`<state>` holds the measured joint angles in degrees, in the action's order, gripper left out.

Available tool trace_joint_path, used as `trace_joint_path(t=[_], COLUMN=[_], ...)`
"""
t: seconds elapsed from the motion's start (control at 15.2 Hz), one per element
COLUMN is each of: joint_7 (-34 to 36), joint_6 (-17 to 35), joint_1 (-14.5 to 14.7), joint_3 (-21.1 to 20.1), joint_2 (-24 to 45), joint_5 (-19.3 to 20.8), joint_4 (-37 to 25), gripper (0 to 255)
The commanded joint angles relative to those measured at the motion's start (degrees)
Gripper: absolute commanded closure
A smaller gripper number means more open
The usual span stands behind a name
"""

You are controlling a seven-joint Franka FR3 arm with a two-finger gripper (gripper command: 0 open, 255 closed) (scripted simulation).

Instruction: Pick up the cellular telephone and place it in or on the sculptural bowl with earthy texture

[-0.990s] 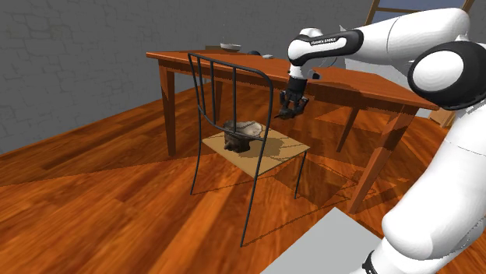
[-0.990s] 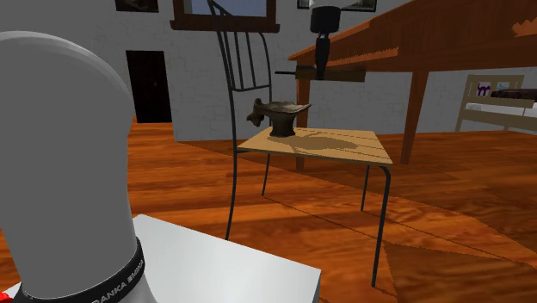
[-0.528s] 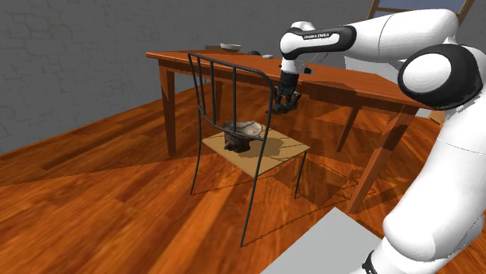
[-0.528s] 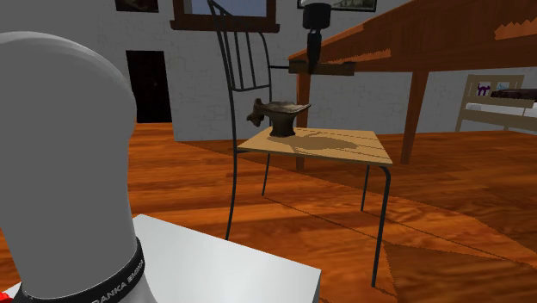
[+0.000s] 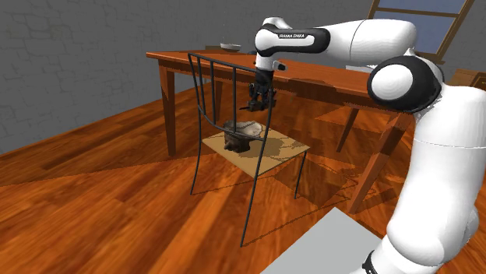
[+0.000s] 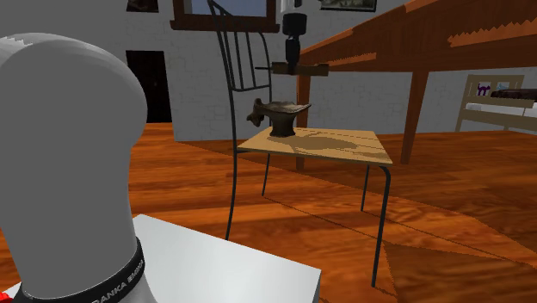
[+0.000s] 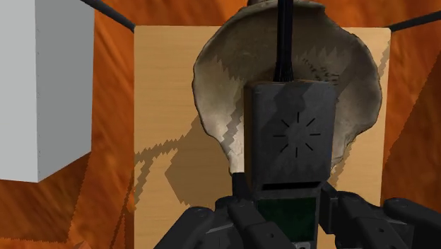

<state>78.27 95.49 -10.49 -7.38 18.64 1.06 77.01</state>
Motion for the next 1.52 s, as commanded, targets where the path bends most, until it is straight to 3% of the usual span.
trace_joint_path(t=[0.0, 0.2, 0.99, 1.45], joint_7=[2.13, 5.19, 5.11, 5.11], joint_6=[-1.20, -4.44, 6.52, 6.52], joint_1=[1.61, 4.51, 3.93, 3.93], joint_3=[-0.59, -1.27, -1.17, -1.17], joint_2=[3.09, 9.42, 7.69, 7.69], joint_5=[0.57, 1.68, 1.46, 1.46], joint_4=[-4.34, -13.90, -1.20, -1.20], gripper=[255, 255, 255, 255])
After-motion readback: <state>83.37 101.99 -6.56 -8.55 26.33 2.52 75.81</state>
